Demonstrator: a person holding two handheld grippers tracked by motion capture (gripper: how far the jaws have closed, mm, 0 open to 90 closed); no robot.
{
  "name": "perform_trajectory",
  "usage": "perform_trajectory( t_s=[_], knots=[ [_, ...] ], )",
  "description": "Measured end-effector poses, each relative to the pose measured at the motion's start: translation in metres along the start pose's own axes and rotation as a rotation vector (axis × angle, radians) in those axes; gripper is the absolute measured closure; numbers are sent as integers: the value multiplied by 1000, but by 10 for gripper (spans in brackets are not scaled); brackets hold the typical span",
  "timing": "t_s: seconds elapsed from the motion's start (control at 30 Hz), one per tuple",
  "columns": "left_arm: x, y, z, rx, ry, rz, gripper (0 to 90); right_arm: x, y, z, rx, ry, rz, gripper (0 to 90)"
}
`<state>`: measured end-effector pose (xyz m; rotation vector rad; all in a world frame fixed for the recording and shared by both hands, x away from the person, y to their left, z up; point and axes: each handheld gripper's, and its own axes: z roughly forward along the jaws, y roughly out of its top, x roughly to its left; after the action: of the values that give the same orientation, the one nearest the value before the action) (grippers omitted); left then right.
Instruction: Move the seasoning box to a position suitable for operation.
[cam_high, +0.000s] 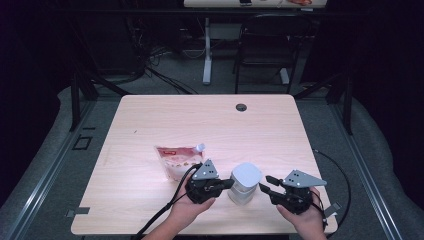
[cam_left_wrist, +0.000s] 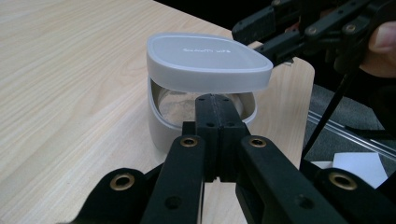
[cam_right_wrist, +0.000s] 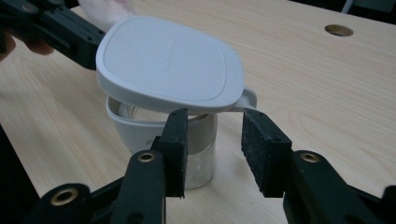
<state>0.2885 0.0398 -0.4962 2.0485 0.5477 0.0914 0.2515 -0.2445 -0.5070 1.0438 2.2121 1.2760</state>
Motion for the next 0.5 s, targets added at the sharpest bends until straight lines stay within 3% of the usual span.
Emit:
perform_trajectory(
  t_s=[0.5],
  knots=[
    [1, 0, -1, -3, 2, -1, 900, 4, -2, 8, 31, 6, -29, 605]
  ],
)
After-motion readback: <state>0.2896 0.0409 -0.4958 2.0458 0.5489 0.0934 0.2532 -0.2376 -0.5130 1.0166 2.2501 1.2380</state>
